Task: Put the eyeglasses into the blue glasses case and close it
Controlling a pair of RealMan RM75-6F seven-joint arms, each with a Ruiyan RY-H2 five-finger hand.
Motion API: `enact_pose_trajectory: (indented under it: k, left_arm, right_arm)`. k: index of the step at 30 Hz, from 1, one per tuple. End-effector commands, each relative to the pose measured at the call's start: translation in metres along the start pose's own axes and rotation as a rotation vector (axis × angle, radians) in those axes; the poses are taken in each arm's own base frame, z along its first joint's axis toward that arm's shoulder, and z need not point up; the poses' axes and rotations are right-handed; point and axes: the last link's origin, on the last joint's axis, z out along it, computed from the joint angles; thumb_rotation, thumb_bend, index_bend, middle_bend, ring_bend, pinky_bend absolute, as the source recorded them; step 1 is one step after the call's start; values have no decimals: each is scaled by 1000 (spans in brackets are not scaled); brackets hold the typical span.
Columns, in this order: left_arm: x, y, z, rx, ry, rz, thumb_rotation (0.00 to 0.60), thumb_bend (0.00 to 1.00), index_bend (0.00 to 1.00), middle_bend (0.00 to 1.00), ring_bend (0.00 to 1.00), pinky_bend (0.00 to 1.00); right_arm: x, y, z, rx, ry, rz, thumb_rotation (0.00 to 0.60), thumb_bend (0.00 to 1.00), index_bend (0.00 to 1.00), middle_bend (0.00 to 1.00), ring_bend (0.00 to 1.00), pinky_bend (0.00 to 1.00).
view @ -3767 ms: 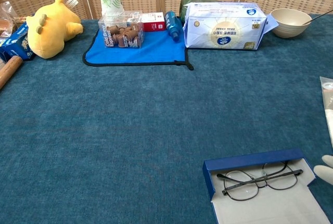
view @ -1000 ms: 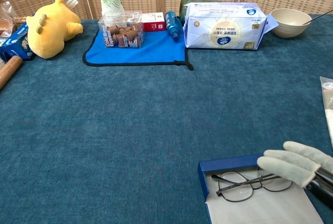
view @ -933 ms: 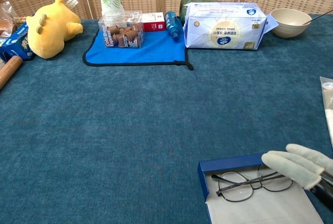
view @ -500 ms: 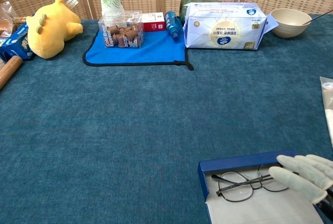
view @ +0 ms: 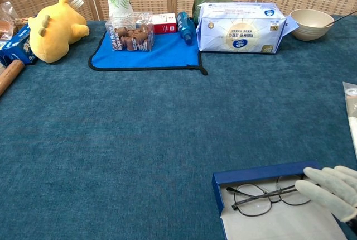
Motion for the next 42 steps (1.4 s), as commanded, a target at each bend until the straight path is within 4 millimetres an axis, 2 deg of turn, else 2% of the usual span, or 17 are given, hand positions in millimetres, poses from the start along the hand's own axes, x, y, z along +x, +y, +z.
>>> enact_pose_trajectory:
  k: [1,13,30,42]
  left_arm:
    - [-1,0,0,-1,-2,0,600,293,188,135,0,0]
    - [-1,2,2,-11,-3,1,600,293,186,135,0,0]
    - [3,6,1,-20,13,6,600,293,186,136,0,0]
    - [6,4,-3,-10,25,5,600,295,186,137,0,0]
  right_arm:
    - [-1,1,-2,-9,0,8,600,209,0,0,0,61]
    - [-5,0,-7,-23,-4,36,600,209,0,0,0,61]
    - [-18,4,4,-9,-18,85,600,202,0,0,0,60]
    - [-12,-5,17,42,46,113,600,190,0,0,0,61]
